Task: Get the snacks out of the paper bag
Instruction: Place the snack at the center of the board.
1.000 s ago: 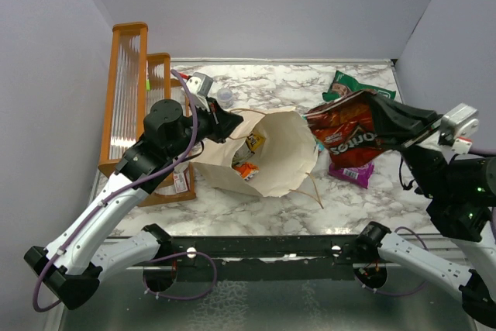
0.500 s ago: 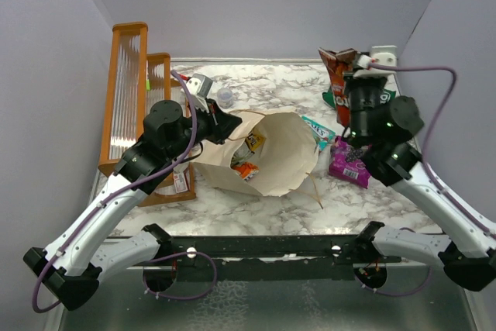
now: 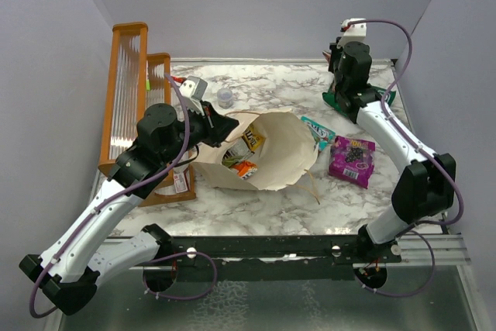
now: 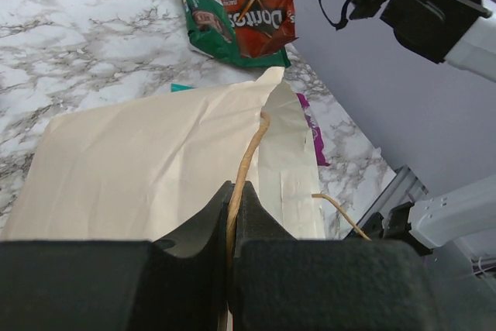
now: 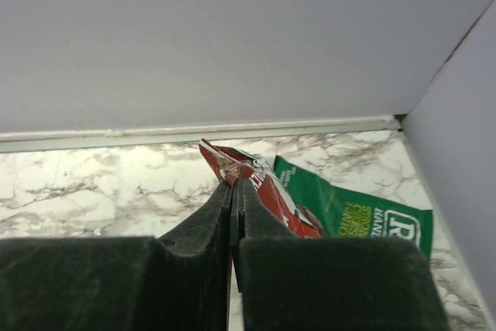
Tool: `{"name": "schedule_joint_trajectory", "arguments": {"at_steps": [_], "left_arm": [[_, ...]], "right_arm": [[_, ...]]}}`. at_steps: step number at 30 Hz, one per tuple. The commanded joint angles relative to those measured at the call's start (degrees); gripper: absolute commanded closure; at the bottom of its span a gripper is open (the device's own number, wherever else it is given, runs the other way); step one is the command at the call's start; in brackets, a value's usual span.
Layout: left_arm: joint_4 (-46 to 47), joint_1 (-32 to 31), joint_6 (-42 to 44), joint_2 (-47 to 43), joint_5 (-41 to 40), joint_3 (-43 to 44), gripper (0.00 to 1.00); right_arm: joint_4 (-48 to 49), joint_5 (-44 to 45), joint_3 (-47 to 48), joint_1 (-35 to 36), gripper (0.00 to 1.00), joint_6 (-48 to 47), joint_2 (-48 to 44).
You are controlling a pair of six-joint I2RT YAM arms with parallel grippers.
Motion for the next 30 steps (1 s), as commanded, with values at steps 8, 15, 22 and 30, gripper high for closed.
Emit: {"name": "schedule_joint_trajectory", "arguments": {"at_steps": [8,15,22,30], "left_arm": [[-0.5,-0.1,-0.8,-2.2,-1.3,-0.1,1.0],[-0.5,-0.1,-1.2,-1.2,0.7,0.8,1.0],[-1.0,-0.1,-1.1,-2.3,0.8,0.0,1.0],[1.5,-0.1,0.4,-1.9,7.7,-1.0,1.0]], "right_arm": [[4.9,-16.3,0.4,-11.6,0.98,12.6,3.8],[9.8,-20.3,0.4,-20.8,0.98,11.7,12.7],[9.3,-19.8,-0.5,-25.5,0.98,10.3,21.8],[9.0,-19.1,-0.4,-27.7,0.98,8.6,27.4]]}}
